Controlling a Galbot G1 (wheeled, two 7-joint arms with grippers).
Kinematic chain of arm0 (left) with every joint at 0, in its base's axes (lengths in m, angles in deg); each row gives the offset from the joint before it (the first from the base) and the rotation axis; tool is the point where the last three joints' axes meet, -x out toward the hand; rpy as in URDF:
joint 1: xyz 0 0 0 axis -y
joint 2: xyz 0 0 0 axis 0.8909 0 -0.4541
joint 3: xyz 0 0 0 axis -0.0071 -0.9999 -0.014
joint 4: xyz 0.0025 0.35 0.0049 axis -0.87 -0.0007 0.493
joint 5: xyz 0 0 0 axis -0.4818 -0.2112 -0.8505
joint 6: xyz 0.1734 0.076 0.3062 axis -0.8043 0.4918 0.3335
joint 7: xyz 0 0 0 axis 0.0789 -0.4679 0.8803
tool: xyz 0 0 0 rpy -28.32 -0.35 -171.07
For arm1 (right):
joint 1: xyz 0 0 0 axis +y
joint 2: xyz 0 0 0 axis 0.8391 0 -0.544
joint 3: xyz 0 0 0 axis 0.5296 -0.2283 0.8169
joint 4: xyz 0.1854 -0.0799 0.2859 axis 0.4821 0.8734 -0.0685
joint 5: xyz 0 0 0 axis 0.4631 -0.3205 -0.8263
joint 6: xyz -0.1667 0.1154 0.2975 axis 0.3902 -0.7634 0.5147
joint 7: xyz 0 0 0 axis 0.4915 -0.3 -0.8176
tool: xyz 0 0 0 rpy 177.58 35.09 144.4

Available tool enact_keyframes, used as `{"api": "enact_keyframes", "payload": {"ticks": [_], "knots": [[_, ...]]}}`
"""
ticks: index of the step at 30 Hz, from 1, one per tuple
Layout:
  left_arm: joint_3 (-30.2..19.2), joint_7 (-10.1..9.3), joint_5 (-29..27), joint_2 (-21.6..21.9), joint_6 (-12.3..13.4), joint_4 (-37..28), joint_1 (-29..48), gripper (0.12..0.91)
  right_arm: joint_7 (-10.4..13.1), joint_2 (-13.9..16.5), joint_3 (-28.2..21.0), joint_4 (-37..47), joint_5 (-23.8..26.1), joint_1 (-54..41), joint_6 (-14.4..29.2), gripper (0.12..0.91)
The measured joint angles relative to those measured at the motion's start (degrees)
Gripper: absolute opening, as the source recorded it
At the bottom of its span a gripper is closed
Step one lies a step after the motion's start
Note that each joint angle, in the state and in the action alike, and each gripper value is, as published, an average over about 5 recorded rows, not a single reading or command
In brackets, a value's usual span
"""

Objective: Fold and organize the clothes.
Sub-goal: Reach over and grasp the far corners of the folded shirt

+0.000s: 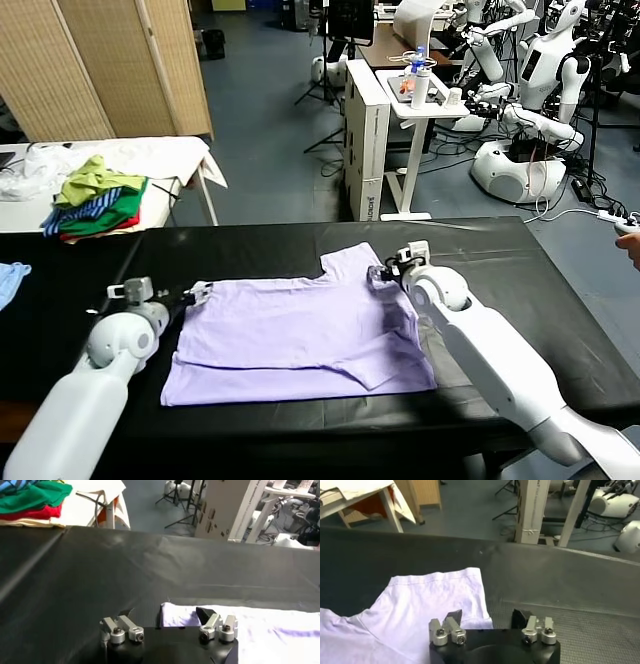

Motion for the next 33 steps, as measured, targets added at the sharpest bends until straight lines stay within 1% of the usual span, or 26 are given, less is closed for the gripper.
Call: {"api": "enact_keyframes", "payload": {"ticks": [3,4,6,7,8,11,12,13,14,16,19,27,33], "knots": [[0.0,0.03,0.4,-0.3,0.0,-0.3,0.2,0.773,0.0,0.0,-0.1,0.1,0.0,0.0,0.0,0.685],[0.0,0.07,0.5,-0.4,0.0,-0.3,0.2,0.741,-0.1,0.0,-0.1,0.1,0.0,0.0,0.0,0.667],[0.0,0.17,0.6,-0.4,0.0,-0.2,0.2,0.651,-0.2,0.0,-0.1,0.2,0.1,0.0,0.0,0.634],[0.1,0.23,0.6,-0.4,0.0,-0.1,0.1,0.603,-0.2,-0.1,-0.1,0.2,0.1,0.0,0.0,0.596],[0.1,0.28,0.6,-0.4,0.0,0.0,0.0,0.536,-0.3,-0.1,-0.1,0.2,0.1,-0.1,0.0,0.561],[0.1,0.39,0.6,-0.3,0.0,0.2,-0.2,0.368,-0.4,-0.2,-0.2,0.4,0.2,-0.1,0.1,0.396],[0.1,0.43,0.6,-0.3,0.0,0.2,-0.3,0.323,-0.5,-0.2,-0.2,0.4,0.3,-0.1,0.2,0.350],[0.1,0.47,0.6,-0.3,0.0,0.3,-0.4,0.293,-0.5,-0.2,-0.2,0.4,0.4,-0.1,0.2,0.293],[0.1,0.50,0.6,-0.3,0.0,0.3,-0.5,0.260,-0.6,-0.2,-0.2,0.4,0.4,-0.1,0.4,0.255],[0.1,0.54,0.5,-0.3,0.0,0.4,-0.5,0.238,-0.8,-0.3,-0.1,0.3,0.6,0.0,0.9,0.200],[0.1,0.55,0.4,-0.4,0.1,0.3,-0.5,0.222,-1.1,-0.2,0.1,-0.1,0.8,0.3,2.2,0.165],[0.8,0.14,0.8,-0.1,0.3,1.8,-0.8,0.217,-2.4,1.0,1.8,-2.9,0.7,1.7,6.2,0.152],[2.4,-0.29,1.8,1.3,0.3,4.8,-2.4,0.217,-2.6,2.8,3.2,-7.0,0.2,3.4,6.6,0.152]]}}
